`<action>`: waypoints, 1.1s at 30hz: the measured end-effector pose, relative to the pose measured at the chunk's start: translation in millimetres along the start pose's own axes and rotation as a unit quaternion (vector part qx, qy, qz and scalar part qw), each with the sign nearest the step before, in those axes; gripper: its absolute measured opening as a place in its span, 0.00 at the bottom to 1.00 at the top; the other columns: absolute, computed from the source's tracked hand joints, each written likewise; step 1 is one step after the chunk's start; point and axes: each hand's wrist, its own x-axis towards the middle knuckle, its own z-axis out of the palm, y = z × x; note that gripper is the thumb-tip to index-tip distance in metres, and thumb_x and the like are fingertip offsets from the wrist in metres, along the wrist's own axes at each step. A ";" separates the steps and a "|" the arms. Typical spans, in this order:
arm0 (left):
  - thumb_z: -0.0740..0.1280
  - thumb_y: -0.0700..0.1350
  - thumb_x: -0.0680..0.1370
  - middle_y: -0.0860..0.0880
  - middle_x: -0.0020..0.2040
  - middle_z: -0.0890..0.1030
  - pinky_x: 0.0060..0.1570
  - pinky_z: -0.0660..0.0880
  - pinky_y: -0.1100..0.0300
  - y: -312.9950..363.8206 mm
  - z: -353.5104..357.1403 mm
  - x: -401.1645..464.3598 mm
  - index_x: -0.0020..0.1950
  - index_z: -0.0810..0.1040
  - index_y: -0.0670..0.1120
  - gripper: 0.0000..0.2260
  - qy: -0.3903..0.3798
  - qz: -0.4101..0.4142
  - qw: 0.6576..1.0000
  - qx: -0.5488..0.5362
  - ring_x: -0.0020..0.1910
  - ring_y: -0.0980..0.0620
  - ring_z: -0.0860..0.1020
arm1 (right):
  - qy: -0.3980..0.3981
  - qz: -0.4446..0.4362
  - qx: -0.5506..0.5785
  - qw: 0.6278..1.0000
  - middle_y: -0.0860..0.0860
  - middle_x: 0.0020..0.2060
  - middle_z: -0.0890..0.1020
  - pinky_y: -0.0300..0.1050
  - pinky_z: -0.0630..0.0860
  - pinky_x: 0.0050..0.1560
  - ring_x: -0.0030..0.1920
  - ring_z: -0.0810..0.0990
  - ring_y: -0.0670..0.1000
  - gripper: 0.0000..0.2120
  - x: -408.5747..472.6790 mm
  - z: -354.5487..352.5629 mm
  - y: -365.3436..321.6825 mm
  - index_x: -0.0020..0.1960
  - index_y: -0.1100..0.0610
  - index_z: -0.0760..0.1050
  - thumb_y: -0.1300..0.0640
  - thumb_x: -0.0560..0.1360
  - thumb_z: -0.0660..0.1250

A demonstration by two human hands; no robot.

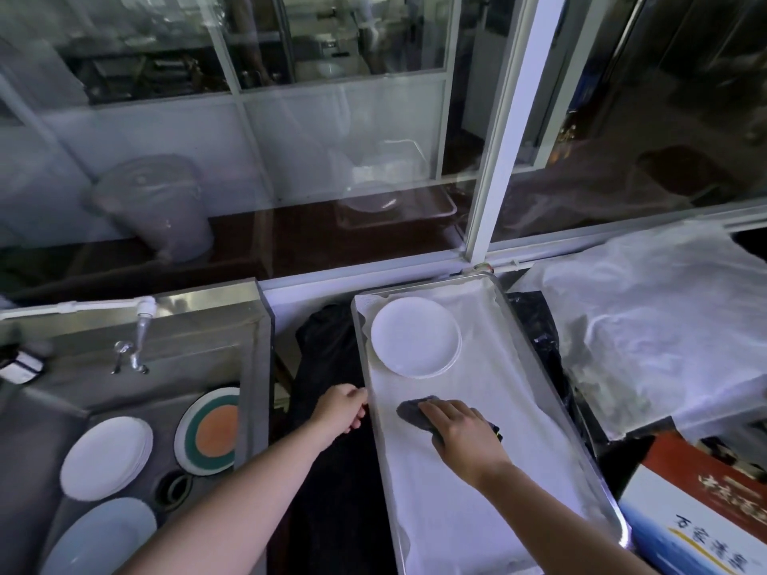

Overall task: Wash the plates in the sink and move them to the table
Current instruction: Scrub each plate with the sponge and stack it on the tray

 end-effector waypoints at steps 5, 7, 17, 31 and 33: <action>0.56 0.58 0.85 0.49 0.27 0.75 0.26 0.68 0.61 -65.3 -67.0 -35.0 0.38 0.74 0.44 0.23 -0.001 0.022 0.983 0.181 0.22 0.50 0.73 | -0.048 -0.043 -0.034 0.997 0.44 0.61 0.80 0.51 0.80 0.48 0.53 0.81 0.54 0.25 7.3 22.1 -75.1 0.66 0.47 0.72 0.60 0.70 0.69; 0.55 0.58 0.86 0.49 0.26 0.68 0.30 0.65 0.56 -95.4 -99.9 -51.5 0.33 0.69 0.45 0.25 -0.004 0.036 0.968 0.248 0.25 0.47 0.72 | -0.071 -0.060 -0.050 0.994 0.46 0.61 0.80 0.52 0.81 0.49 0.55 0.82 0.55 0.27 11.6 35.4 -114.6 0.67 0.48 0.71 0.59 0.69 0.71; 0.56 0.57 0.83 0.42 0.62 0.80 0.59 0.73 0.53 -278.4 -276.2 -151.6 0.64 0.78 0.44 0.21 0.003 -0.064 0.954 0.293 0.63 0.41 0.78 | -0.202 -0.127 -0.123 0.963 0.50 0.75 0.68 0.56 0.68 0.70 0.73 0.67 0.57 0.27 38.4 127.5 -349.9 0.78 0.49 0.61 0.59 0.80 0.61; 0.55 0.47 0.84 0.43 0.71 0.76 0.70 0.69 0.48 -371.7 -371.7 -174.5 0.73 0.75 0.44 0.20 -0.002 -0.140 0.939 0.315 0.69 0.41 0.74 | -0.273 -0.242 -0.137 0.921 0.58 0.64 0.76 0.50 0.70 0.48 0.59 0.77 0.62 0.19 91.1 195.2 -478.3 0.71 0.55 0.67 0.59 0.80 0.61; 0.55 0.44 0.84 0.43 0.70 0.77 0.69 0.71 0.48 -371.5 -376.4 -174.2 0.71 0.76 0.43 0.18 0.010 -0.156 0.938 0.310 0.68 0.42 0.74 | -0.281 -0.243 -0.123 0.920 0.57 0.59 0.77 0.50 0.72 0.47 0.55 0.78 0.61 0.18 102.4 198.4 -482.9 0.69 0.54 0.67 0.59 0.79 0.60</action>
